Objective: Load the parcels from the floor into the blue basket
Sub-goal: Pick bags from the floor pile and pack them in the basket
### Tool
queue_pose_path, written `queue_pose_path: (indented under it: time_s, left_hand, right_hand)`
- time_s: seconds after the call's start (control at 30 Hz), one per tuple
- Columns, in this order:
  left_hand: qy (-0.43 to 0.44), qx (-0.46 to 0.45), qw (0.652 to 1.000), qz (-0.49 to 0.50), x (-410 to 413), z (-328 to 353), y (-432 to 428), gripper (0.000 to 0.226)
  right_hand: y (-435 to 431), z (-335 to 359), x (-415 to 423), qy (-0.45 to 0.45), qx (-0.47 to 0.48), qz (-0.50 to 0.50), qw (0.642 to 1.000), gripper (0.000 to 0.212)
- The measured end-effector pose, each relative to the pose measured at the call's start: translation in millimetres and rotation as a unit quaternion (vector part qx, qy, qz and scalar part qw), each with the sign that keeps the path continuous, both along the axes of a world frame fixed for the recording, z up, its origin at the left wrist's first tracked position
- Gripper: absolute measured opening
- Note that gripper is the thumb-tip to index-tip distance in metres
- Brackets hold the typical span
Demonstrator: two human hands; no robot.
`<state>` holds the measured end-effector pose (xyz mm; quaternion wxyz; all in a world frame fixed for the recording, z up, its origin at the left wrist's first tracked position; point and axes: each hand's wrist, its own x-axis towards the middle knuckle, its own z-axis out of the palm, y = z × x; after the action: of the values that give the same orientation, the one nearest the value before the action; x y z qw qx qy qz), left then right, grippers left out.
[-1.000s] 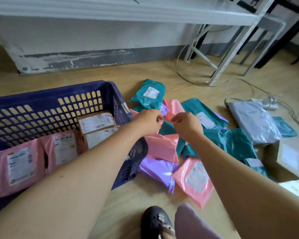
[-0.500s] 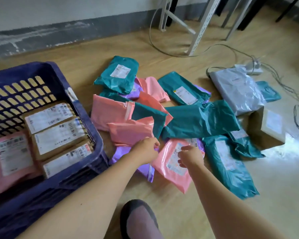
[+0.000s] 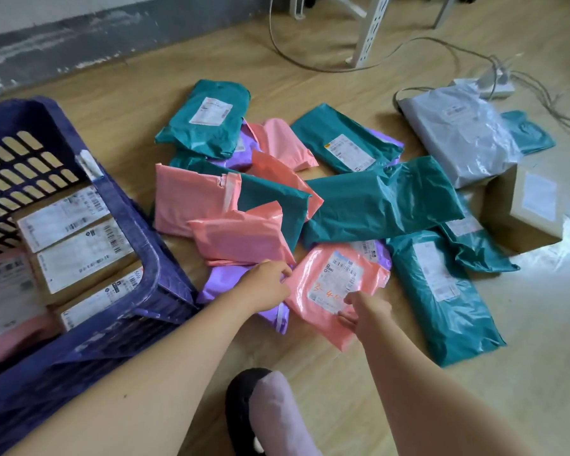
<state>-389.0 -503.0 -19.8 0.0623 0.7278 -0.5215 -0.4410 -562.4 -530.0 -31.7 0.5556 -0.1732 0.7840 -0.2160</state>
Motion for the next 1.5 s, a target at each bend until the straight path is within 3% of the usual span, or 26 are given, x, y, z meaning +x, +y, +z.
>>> queue_pose_path:
  time_s: [0.17,0.3,0.47,0.73,0.93,1.27,1.43,1.5]
  left_hand:
    - [-0.007,-0.007,1.0,0.019,4,17,2,0.039]
    - [0.023,-0.029,0.997,0.062,7,42,2,0.038]
    - [0.044,-0.055,0.994,0.086,16,79,10,0.04]
    - [0.029,-0.088,0.988,0.126,43,142,36,0.068]
    - [0.027,-0.109,0.98,0.166,72,189,63,0.077]
    - [0.073,-0.205,0.948,0.234,140,248,135,0.041]
    - [0.075,-0.206,0.905,0.365,191,241,172,0.034]
    - [0.066,-0.2,0.892,0.399,212,239,186,0.044]
  right_hand:
    - [-1,6,1,0.01,0.007,0.023,1.0,0.018]
    - [-11,18,0,0.051,-0.029,0.05,0.997,0.031]
    - [-18,56,8,0.096,-0.09,0.094,0.987,0.02]
    - [-12,143,38,0.062,-0.213,0.203,0.954,0.024]
    - [8,214,71,0.04,-0.293,0.259,0.919,0.021]
    - [57,266,173,-0.001,-0.315,0.381,0.869,0.022]
    - [89,258,233,-0.023,-0.31,0.438,0.844,0.02]
    - [100,248,256,-0.028,-0.307,0.461,0.832,0.019]
